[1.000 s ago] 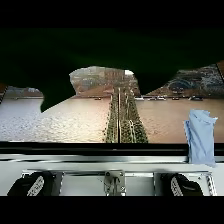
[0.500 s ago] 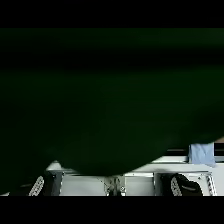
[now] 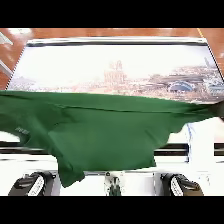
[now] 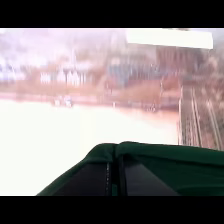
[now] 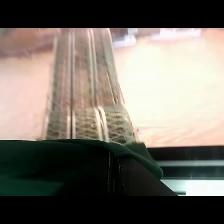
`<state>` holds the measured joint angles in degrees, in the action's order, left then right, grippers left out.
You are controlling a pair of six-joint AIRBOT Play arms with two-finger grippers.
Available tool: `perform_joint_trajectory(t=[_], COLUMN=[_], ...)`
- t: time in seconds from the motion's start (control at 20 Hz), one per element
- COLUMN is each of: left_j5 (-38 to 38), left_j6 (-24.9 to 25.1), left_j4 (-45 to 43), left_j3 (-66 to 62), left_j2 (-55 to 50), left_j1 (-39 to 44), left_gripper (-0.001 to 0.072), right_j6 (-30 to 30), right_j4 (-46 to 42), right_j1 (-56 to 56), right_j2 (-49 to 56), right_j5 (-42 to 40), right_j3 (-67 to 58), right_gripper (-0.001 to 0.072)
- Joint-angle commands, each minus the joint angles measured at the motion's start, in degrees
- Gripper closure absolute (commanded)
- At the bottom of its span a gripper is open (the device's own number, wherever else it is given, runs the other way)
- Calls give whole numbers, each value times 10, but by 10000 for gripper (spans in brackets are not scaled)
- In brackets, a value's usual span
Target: Fold the shirts.
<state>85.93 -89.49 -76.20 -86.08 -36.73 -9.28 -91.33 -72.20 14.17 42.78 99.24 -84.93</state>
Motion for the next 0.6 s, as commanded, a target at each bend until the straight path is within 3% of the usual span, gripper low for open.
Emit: perform_joint_trajectory(t=[0.0,0.15,0.3,0.4,0.55], left_j5=[-94,-227,-320,-391,-482], left_j6=[30,89,203,215,216], left_j4=[54,136,205,239,316], left_j3=[135,176,175,175,176], left_j2=[-56,-169,-287,-348,-417], left_j1=[0,0,0,0,0], left_gripper=[668,667,667,666,667], right_j6=[48,113,219,270,368], right_j4=[-16,53,247,309,311], right_j1=[0,0,-6,-33,-90], right_j2=[52,179,289,337,388], right_j5=[-151,-337,-517,-627,-757], right_j3=[174,211,211,211,211], right_gripper=[653,653,653,653,652])
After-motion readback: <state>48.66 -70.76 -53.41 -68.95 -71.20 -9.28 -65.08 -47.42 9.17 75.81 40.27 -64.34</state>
